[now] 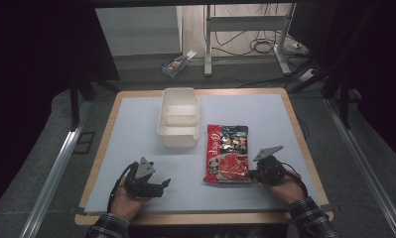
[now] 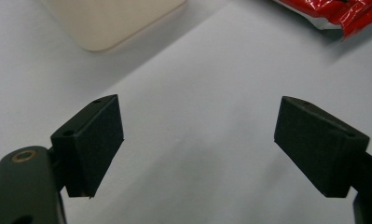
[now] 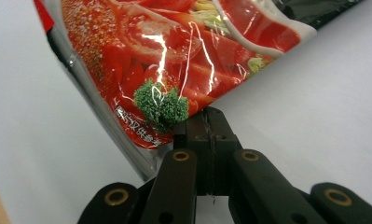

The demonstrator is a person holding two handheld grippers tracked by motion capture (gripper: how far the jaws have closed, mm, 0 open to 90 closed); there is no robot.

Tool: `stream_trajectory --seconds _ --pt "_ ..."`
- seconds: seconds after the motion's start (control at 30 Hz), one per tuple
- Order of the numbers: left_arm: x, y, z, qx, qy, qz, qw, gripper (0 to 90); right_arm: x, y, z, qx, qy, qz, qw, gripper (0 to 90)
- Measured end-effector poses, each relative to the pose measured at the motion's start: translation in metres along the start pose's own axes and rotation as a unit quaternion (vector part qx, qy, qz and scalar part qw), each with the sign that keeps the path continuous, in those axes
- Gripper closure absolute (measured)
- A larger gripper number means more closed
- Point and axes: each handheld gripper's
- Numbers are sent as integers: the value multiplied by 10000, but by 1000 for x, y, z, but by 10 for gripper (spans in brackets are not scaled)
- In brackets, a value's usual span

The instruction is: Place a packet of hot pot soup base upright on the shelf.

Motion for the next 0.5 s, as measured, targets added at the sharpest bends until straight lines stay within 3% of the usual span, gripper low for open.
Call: stream_trajectory --seconds 0.37,0.5 --pt "-1 0 0 166 26 -35 9999 144 -11 -9 18 -222 331 49 9992 892" --pt "-2 -1 -1 203 43 -53 9998 147 -18 -16 28 -424 394 14 9983 892"
Point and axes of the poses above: each handheld gripper's, and its own axes: y roughly backward along the jaws, x roughly out of its underside, z roughly to its left, and after that the axes turned 2 degrees about y, right-handed
